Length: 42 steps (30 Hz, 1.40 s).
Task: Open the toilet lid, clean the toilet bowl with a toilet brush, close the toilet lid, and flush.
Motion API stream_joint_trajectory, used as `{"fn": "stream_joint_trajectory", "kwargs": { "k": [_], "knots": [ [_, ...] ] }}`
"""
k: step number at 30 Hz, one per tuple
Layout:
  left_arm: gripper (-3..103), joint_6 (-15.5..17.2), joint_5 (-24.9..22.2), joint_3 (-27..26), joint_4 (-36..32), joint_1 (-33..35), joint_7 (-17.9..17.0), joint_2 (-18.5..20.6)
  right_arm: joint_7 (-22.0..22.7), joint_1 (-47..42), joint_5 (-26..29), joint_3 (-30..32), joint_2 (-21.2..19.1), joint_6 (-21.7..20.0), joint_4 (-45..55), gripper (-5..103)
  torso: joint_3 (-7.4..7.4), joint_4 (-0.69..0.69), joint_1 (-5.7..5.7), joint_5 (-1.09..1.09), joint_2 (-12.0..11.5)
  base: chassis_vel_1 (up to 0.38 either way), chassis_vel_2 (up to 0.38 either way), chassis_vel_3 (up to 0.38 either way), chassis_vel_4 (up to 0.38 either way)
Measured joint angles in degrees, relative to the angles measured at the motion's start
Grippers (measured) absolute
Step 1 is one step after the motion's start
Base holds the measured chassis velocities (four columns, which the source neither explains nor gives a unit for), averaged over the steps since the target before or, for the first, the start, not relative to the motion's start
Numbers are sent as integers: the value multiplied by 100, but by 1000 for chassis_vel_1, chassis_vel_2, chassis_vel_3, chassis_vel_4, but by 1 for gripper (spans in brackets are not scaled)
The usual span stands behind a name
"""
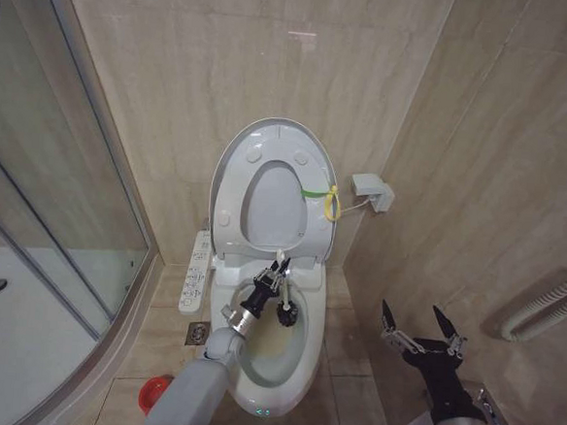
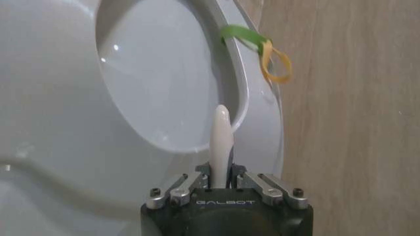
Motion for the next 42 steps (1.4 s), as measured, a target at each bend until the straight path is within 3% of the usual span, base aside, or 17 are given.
{"fn": "stream_joint_trajectory", "kwargs": {
  "k": [6, 12, 22, 34, 42],
  "knots": [
    [19, -63, 181, 20, 5, 174, 128, 36, 0, 0, 0, 0, 0, 0, 0, 100, 0, 0, 0, 0, 0, 0, 0, 0, 0],
    [19, -49, 111, 34, -56, -68, 95, 91, 0, 0, 0, 0, 0, 0, 0, 100, 0, 0, 0, 0, 0, 0, 0, 0, 0],
    [19, -201, 480, 44, 242, 186, 249, -268, 0, 0, 0, 0, 0, 0, 0, 100, 0, 1, 0, 0, 0, 0, 0, 0, 0],
    [19, -173, 338, 26, 122, -133, 206, -186, 0, 0, 0, 0, 0, 0, 0, 100, 0, -1, 0, 0, 0, 0, 0, 0, 0],
    [19, -277, 447, -87, 236, 244, 305, -255, 0, 0, 0, 0, 0, 0, 0, 100, 0, 1, 0, 0, 0, 0, 0, 0, 0]
  ]
}}
